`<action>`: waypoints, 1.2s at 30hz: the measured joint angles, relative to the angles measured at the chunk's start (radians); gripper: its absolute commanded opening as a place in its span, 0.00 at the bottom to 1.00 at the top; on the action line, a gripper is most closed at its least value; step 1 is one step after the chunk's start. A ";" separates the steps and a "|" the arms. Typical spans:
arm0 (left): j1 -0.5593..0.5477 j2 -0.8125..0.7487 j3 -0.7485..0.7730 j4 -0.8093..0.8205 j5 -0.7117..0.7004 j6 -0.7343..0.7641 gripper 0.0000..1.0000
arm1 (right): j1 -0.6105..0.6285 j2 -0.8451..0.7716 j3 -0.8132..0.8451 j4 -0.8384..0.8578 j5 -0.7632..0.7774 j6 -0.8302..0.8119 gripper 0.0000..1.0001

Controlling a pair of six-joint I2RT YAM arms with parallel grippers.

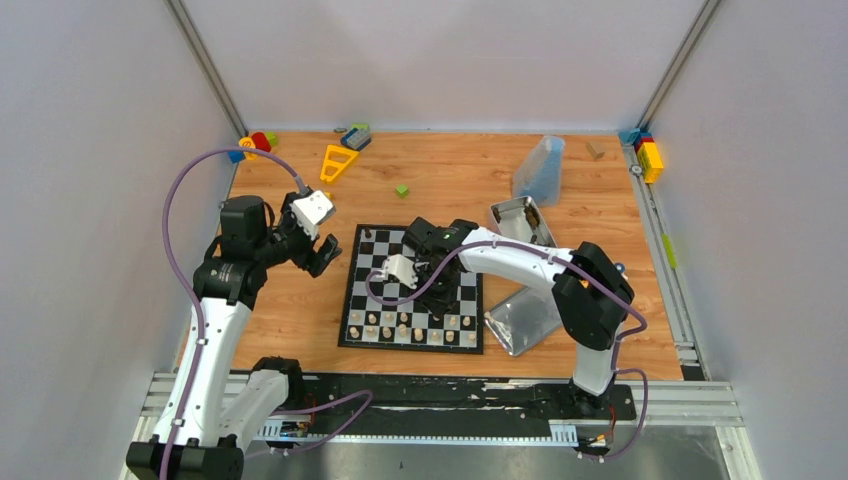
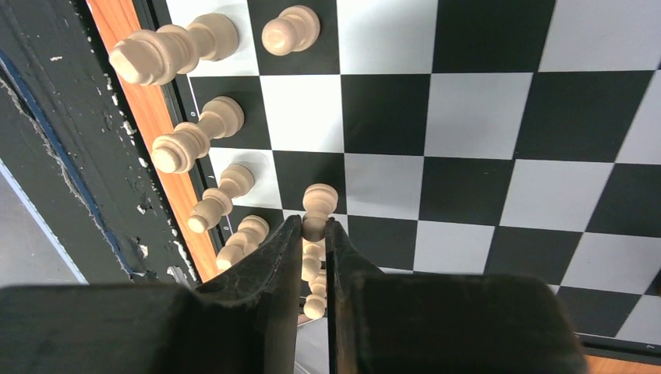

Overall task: Set up the chess pieces on the board
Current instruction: Place the chess piece on the chessboard.

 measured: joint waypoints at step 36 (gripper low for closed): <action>0.000 -0.013 0.000 0.000 -0.008 0.003 0.85 | 0.035 0.028 0.002 -0.013 0.026 0.000 0.36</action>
